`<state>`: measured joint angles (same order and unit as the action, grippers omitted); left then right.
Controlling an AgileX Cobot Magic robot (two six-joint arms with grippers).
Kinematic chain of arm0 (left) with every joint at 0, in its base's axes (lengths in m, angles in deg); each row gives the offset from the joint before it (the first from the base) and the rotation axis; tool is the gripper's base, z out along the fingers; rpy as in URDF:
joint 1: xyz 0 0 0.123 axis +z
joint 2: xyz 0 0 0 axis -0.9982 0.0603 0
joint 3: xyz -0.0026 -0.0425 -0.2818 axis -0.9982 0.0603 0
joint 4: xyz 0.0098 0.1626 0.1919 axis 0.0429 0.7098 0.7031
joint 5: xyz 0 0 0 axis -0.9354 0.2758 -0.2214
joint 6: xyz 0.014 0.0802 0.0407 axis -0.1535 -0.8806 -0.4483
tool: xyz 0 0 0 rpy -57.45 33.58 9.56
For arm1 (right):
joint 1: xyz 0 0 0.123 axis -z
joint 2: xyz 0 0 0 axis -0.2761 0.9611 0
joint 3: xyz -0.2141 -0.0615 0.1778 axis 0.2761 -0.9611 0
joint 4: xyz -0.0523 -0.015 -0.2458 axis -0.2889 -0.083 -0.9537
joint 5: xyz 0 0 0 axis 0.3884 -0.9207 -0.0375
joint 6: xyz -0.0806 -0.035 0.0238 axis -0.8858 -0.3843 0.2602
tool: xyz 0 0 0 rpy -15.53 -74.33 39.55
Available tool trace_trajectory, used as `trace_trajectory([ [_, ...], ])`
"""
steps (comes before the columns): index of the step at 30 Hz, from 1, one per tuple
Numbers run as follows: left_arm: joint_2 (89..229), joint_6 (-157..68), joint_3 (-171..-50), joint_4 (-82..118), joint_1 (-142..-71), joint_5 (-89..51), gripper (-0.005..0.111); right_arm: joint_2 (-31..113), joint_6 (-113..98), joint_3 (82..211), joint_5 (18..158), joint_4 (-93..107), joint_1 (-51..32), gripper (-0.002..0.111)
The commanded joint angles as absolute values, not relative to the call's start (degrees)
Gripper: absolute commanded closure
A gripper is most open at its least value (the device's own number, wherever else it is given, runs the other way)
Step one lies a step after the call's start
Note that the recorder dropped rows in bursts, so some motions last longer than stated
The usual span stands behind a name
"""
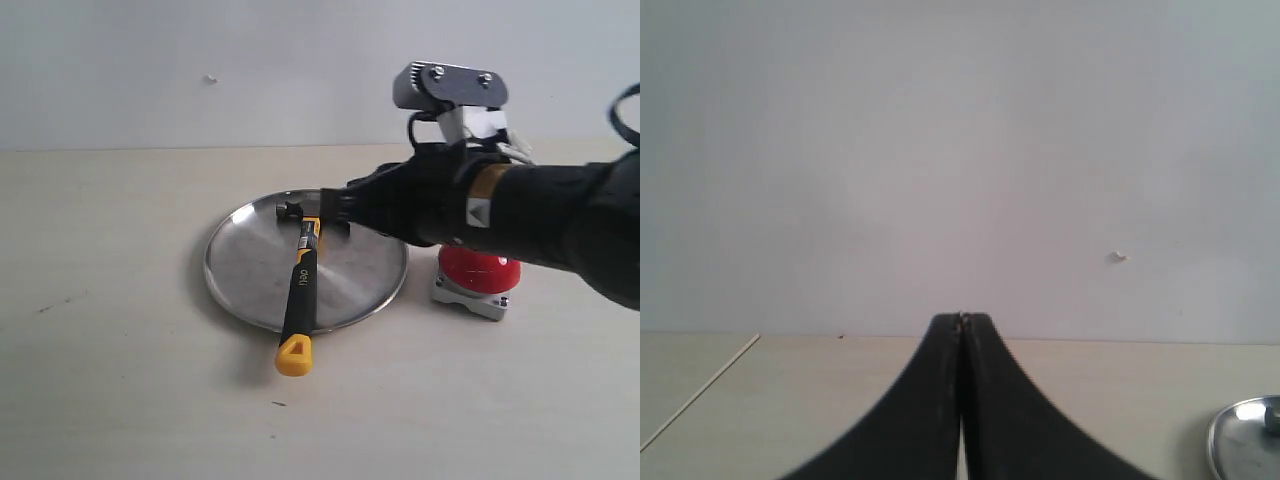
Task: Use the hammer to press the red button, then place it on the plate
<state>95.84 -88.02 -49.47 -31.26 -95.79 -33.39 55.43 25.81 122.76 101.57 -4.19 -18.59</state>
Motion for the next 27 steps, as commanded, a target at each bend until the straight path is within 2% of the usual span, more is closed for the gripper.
trace_trajectory([
  [1,95.61,-87.94,-49.53,-31.20,-95.63,-33.50,0.107,44.69,22.39,112.59,106.52,-5.44,-18.59,0.108],
  [5,95.61,-87.94,-49.53,-31.20,-95.63,-33.50,0.107,35.48,20.55,106.40,101.61,-5.33,-18.59,0.108],
  [10,95.61,-87.94,-49.53,-31.20,-95.63,-33.50,0.107,28.05,20.55,105.43,91.88,-5.22,-18.59,0.108],
  [20,95.61,-87.94,-49.53,-31.20,-95.63,-33.50,0.107,23.16,20.55,105.43,92.37,-5.22,-18.59,0.108],
  [27,95.61,-87.94,-49.53,-31.20,-95.63,-33.50,0.107,21.15,13.50,105.43,89.80,-12.08,-17.43,0.108],
])
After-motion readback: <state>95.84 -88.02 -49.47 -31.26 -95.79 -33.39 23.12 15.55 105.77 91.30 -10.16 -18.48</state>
